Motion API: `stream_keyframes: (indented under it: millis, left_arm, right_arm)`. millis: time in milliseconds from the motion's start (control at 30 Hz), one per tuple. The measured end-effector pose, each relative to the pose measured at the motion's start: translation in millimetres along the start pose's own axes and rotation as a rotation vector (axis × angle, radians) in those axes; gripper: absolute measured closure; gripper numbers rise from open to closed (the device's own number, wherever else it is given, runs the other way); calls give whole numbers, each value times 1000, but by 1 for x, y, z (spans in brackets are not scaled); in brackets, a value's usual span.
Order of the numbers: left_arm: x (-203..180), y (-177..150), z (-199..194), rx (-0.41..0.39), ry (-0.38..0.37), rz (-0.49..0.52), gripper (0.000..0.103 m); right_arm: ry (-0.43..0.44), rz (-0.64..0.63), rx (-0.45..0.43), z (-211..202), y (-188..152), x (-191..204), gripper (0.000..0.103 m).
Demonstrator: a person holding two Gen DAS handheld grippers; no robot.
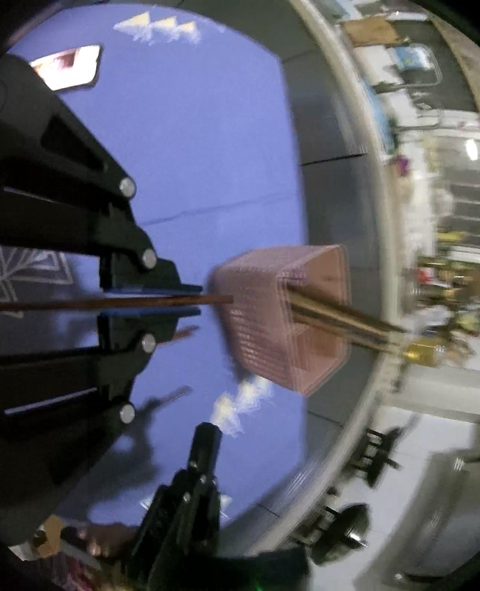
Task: Organize utensils
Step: 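Lift the held chopsticks over the pink basket and open both tools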
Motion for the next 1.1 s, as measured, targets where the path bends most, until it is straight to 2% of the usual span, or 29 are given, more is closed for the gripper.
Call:
stream_keyframes:
  millis: [67,133,200,233,267,300,400,467,500,533,567,667,833,933,1100]
  left_arm:
    - [-7,9,-19,-45,-6,11,98]
    - [-13,14,-31,-70,-14,18,98]
    - [-18,13,-42,-88,-20,28,98]
    - [-21,12,-45,-93,-23,35,98]
    - [-23,11,-49,-97,-25,40,98]
    - [-24,9,-51,-99,-27,45,98]
    - [-30,8,-55,-104,-29,55,98]
    - [-33,5,-57,-101,-35,58,98]
    - [-35,3,-58,-99,-37,60,98]
    - [-35,3,-58,-98,-37,63,98]
    - [-37,2,-58,-96,-36,67,98]
    - [-40,3,-62,-103,-37,74,98]
    - [-40,16,-86,-162,-50,76,98]
    - [-40,32,-101,-206,-59,73,98]
    - [-48,78,-119,-276,-46,97,98]
  right_arm:
    - [-18,36,-27,-3,2,-8,103]
    - [-34,93,1,8,-4,-20,100]
    - [-59,128,78,27,-14,-31,87]
    - [-70,145,121,36,-20,-33,69]
    - [-80,166,152,47,-21,-33,56]
    - [-88,176,162,51,-25,-34,56]
    - [-144,78,220,70,-36,-24,56]
    - [-172,32,271,88,-40,-18,72]
    - [-191,15,265,92,-41,-15,75]
    - [-216,-26,255,94,-41,-9,90]
    - [-217,-49,249,94,-40,-5,97]
    - [-164,-44,273,87,-37,4,98]
    - [-49,-3,118,22,-8,12,98]
    - [-31,-12,-20,-26,18,15,98]
    - [-27,7,-207,-75,79,21,98]
Point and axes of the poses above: each gripper's, at about its wrist camera, not at the fingertips, and z roughly the way its jaws point, x to its left, y to its top, the point moved 3 cm from there along z, roughly the way its jaws point, and after that the axes turned 14 degrees about -y, right-handed, at the moved point
